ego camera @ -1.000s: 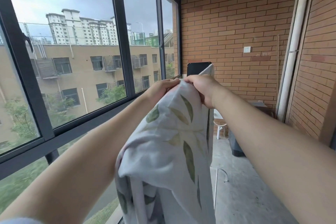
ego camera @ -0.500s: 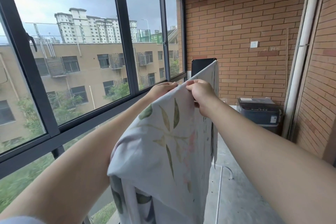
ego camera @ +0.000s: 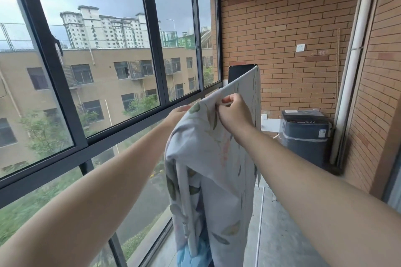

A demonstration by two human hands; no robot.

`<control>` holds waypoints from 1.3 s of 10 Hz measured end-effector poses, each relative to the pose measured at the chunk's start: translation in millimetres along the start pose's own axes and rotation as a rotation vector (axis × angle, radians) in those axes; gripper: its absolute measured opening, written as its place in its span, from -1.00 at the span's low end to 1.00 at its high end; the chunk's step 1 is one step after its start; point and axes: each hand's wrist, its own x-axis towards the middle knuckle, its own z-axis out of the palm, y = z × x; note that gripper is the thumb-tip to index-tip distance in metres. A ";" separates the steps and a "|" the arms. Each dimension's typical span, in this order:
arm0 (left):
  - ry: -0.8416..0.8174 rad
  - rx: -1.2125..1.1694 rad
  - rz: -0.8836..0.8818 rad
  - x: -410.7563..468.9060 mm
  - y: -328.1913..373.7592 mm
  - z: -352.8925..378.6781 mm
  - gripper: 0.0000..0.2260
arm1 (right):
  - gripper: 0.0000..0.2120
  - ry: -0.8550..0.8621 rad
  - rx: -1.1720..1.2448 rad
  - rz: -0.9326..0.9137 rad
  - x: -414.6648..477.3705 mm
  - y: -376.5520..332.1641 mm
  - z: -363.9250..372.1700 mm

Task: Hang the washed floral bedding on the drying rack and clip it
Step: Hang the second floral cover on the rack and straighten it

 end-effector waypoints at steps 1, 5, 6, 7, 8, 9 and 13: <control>-0.049 -0.075 -0.006 -32.9 -7.1 -10.8 -0.75 | -0.81 0.008 -0.007 -0.087 -42.4 -2.3 -1.2; -0.036 0.177 0.327 -173.7 -25.7 -53.5 -0.80 | -0.80 0.056 -0.171 -0.387 -183.7 -15.7 -20.3; -0.023 0.344 0.343 -184.8 -31.8 -50.7 -0.77 | -0.62 0.117 -0.517 -0.462 -194.9 -17.8 -14.8; 0.079 0.475 0.306 -181.0 -34.1 -48.7 -0.82 | -0.71 0.222 -0.752 -0.589 -194.8 -23.0 -8.9; 0.075 0.643 0.320 -179.2 -32.4 -55.3 -0.67 | -0.84 0.274 -0.861 -0.677 -193.5 -24.6 -8.6; 0.093 0.839 0.363 -180.3 -27.3 -73.7 -0.68 | -0.94 0.332 -0.868 -0.750 -197.1 -29.4 -23.0; 0.230 0.978 0.544 -210.8 -41.8 -54.4 -0.67 | -0.87 0.501 -0.590 -0.694 -219.3 -32.6 -15.9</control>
